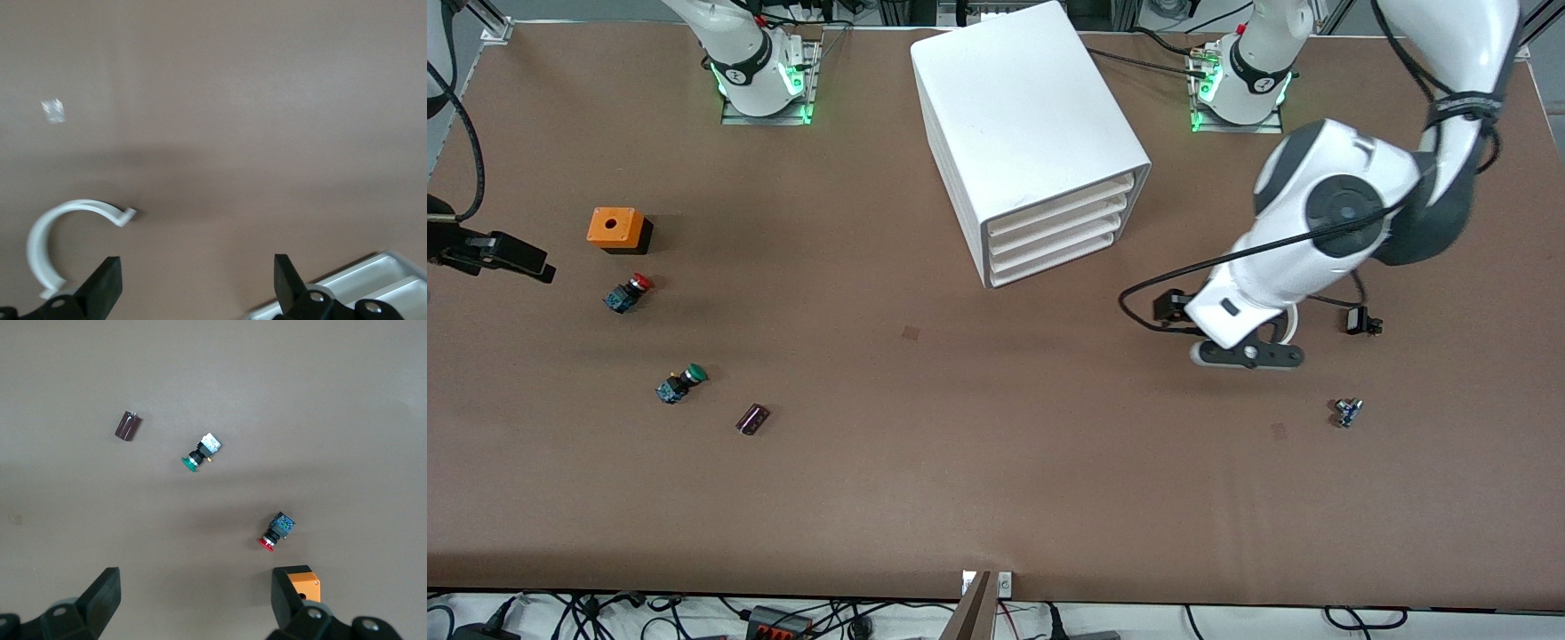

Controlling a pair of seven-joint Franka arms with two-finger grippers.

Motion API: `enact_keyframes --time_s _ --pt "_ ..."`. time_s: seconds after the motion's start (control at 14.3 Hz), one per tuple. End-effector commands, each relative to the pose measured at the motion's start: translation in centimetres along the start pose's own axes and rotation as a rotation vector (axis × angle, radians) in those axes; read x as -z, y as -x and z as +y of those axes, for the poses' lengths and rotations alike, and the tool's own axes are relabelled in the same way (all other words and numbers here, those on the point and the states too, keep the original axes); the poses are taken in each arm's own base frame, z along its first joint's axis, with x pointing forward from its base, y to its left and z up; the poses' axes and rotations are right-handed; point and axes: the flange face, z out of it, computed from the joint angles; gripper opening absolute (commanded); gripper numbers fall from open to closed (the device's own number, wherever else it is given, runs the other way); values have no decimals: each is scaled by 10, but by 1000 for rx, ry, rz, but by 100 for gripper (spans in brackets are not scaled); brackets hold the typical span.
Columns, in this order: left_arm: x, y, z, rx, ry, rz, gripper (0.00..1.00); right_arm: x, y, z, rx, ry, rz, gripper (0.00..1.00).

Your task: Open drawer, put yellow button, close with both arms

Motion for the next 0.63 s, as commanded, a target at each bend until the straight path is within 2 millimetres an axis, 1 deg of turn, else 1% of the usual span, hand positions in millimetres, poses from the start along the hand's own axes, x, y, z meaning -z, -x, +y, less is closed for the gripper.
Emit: enact_keyframes --time_s 0.0,0.07,0.14,0.28,0.42,0.56 --pt "51 11 -20 -62 -72 0 100 8 16 -5 27 4 25 100" --pt "70 19 -41 -40 -103 4 100 11 18 -7 36 20 24 100" --pt "84 29 -51 -60 -110 3 100 12 20 -8 42 23 18 100" --pt "113 53 -90 -97 -75 19 100 13 22 -8 43 23 9 100" --pt "131 76 -118 -90 -82 34 100 13 25 -8 35 20 3 100" --pt "139 100 -131 -76 -79 44 100 10 28 -8 32 15 -11 100"
